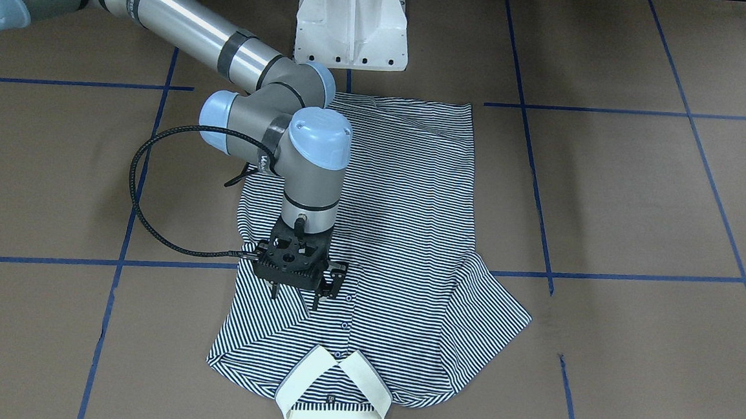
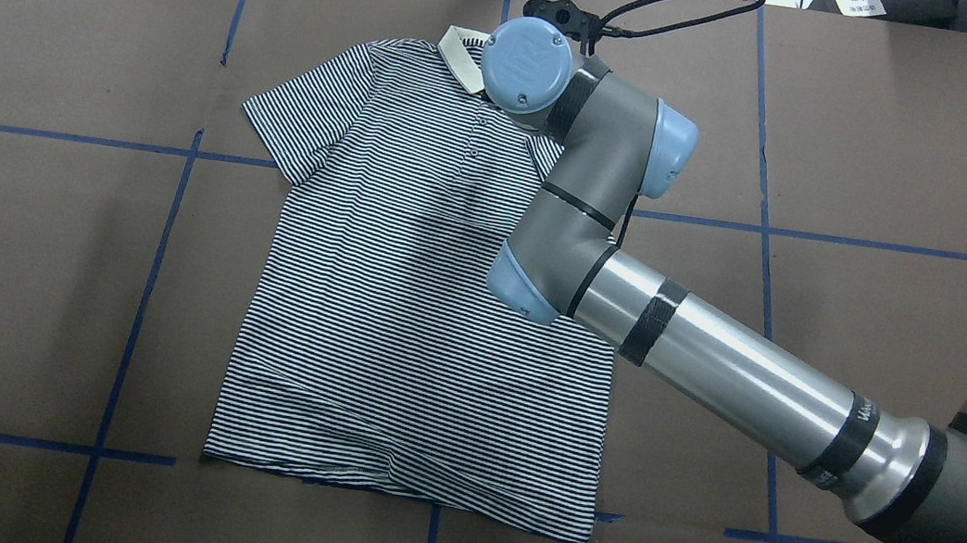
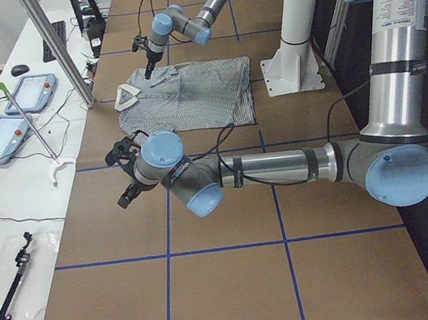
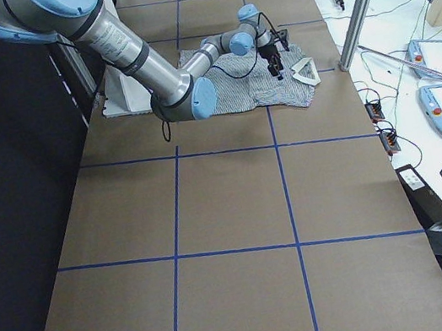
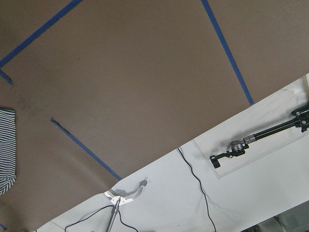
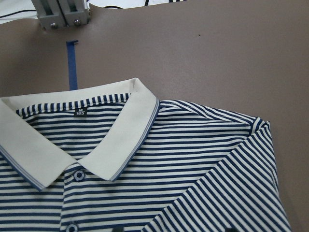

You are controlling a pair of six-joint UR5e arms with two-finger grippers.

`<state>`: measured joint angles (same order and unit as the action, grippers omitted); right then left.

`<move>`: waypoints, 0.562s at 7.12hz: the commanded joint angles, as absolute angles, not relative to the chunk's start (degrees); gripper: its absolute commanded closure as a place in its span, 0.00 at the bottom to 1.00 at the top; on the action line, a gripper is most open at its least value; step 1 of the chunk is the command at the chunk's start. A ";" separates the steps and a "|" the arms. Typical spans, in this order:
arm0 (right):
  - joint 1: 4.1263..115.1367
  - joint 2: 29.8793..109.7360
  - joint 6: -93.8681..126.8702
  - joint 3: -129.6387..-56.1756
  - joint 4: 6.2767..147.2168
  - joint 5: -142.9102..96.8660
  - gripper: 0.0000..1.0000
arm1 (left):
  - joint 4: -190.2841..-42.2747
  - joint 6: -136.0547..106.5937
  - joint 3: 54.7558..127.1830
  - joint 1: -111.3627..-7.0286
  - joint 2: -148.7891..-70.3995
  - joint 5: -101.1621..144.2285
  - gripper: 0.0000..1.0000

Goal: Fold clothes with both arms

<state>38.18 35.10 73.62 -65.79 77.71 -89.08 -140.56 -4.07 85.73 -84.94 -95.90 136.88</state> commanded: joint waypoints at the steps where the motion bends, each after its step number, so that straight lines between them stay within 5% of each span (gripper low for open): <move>1: 44.79 42.84 60.80 -74.91 77.70 -101.27 0.00 | -141.94 -11.88 85.60 -79.13 -95.80 136.76 0.00; 2: 48.39 47.50 55.08 -79.49 77.70 -105.17 0.00 | -142.03 -21.44 86.39 -76.23 -96.58 136.41 0.03; 4: 59.10 57.70 38.14 -86.90 77.43 -118.40 0.00 | -141.51 -35.09 85.52 -69.21 -101.23 128.89 0.26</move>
<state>52.53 51.57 48.51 -82.37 77.52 -110.02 -141.80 -26.37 85.94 -73.74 -98.52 133.27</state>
